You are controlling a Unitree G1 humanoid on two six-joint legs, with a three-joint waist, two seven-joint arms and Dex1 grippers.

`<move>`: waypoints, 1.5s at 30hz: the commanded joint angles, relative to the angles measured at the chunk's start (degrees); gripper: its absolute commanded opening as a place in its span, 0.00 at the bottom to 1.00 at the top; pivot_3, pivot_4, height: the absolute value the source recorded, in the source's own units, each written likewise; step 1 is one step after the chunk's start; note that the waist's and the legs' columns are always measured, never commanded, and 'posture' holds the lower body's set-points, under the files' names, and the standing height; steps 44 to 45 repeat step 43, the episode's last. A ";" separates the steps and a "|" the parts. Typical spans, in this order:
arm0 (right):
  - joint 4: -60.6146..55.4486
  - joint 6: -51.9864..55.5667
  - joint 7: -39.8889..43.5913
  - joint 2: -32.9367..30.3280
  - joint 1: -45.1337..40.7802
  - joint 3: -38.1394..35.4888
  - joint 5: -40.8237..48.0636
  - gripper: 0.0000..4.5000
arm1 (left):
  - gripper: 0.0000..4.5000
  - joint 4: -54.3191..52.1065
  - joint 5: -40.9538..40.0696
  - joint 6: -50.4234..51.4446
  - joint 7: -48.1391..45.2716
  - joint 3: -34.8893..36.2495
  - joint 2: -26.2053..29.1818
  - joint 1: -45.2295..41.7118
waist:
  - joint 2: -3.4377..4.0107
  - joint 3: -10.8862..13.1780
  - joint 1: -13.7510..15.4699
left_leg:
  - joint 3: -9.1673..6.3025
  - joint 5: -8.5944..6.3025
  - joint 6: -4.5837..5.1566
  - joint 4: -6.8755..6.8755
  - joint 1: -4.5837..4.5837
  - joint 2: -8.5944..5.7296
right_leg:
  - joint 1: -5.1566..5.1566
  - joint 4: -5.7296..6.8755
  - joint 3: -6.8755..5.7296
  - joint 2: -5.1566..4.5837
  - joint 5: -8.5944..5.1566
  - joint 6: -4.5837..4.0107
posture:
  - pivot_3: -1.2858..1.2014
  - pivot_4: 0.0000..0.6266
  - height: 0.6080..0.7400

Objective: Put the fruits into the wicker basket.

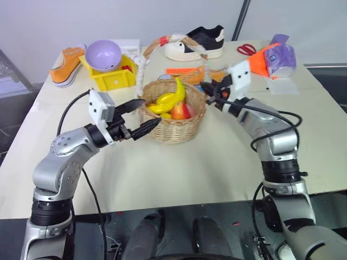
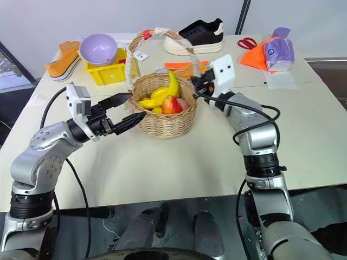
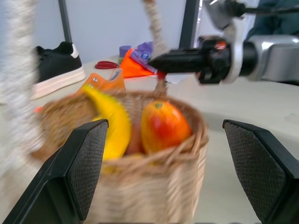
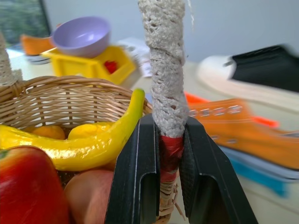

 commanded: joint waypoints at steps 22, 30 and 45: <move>4.88 -9.06 -4.38 -16.95 14.97 -25.63 -1.76 0.98 | 0.93 3.53 1.04 -3.22 -2.38 -1.83 -0.73 -1.62 | 0.17 0.07 -0.12 | 0.12 0.03 0.05 0.04 0.01 0.05 | 0.27 -0.04 0.03 -0.01 -0.01 0.00 | 0.52 0.24 1.00; -9.96 -7.53 6.70 -14.27 33.49 -31.25 10.02 0.98 | 0.93 7.94 3.30 -4.51 -0.42 3.32 2.38 5.35 | 0.23 0.05 -0.15 | 0.07 0.00 0.06 0.03 0.03 0.06 | 0.28 -0.05 0.08 -0.02 -0.08 -0.12 | 0.52 0.24 1.00; -16.79 -7.98 16.53 -12.60 39.65 -14.87 12.33 0.98 | 0.93 13.72 8.24 -9.46 4.18 8.65 2.67 15.46 | 0.22 0.04 0.10 | 0.06 -0.13 -0.05 0.02 0.03 0.08 | 0.19 -0.32 0.02 -0.10 -0.15 -0.25 | 0.52 0.24 1.00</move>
